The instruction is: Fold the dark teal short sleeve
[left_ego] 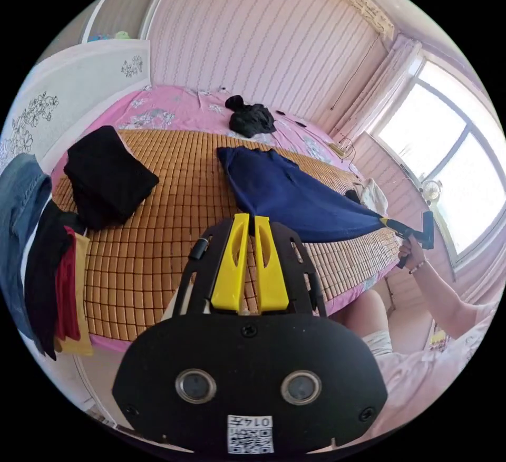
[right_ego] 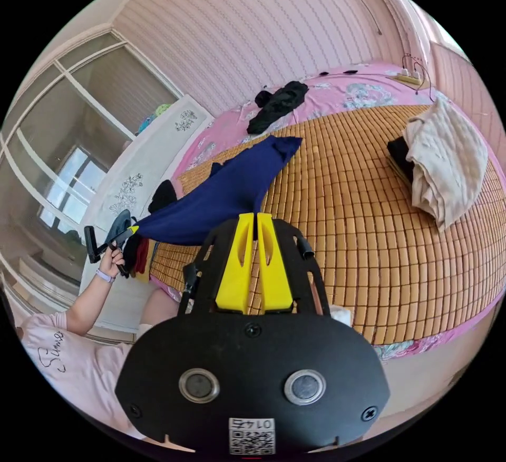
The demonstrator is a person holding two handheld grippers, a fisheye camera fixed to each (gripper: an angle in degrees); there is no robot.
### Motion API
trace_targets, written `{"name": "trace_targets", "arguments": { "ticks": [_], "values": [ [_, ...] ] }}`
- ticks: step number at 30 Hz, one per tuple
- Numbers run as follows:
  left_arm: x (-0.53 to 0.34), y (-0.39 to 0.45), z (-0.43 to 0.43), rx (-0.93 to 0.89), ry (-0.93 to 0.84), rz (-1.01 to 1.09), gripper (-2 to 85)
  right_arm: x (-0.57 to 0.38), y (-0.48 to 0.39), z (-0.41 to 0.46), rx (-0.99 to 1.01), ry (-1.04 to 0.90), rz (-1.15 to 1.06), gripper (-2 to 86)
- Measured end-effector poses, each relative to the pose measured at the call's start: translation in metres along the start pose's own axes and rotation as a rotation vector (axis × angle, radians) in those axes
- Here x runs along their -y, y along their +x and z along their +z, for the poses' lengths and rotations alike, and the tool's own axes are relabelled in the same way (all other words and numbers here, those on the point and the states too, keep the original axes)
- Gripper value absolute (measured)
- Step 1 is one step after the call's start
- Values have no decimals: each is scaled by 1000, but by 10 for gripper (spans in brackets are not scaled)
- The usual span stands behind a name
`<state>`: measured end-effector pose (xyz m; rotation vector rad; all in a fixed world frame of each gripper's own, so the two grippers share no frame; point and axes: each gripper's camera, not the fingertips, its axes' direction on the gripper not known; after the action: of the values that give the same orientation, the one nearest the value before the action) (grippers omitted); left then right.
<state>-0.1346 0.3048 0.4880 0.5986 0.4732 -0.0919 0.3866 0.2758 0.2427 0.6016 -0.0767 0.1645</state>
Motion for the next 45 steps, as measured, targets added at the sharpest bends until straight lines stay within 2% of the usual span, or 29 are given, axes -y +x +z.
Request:
{"name": "trace_targets", "arguments": {
  "ticks": [4, 8, 20, 24, 32, 41, 45],
  "values": [
    [-35, -20, 76, 7, -211, -92, -8, -29, 41, 50, -34, -171, 134, 4],
    [-57, -29, 116, 10, -371, -106, -7, -45, 58, 65, -37, -258, 157, 4],
    [-56, -30, 147, -85, -558, -58, 28, -61, 87, 70, -52, -352, 222, 5],
    [-44, -37, 150, -56, -539, -72, 50, -58, 91, 69, -115, -353, 254, 3],
    [-4, -40, 164, -50, -456, 2, 48, -27, 83, 73, -163, -334, 180, 10],
    [80, -19, 246, -138, -388, 134, 49, 119, 41, 146, -249, -247, -113, 61],
    [129, -7, 296, -162, -380, 170, 51, 208, 32, 203, -391, -152, -174, 92]
  ]
}}
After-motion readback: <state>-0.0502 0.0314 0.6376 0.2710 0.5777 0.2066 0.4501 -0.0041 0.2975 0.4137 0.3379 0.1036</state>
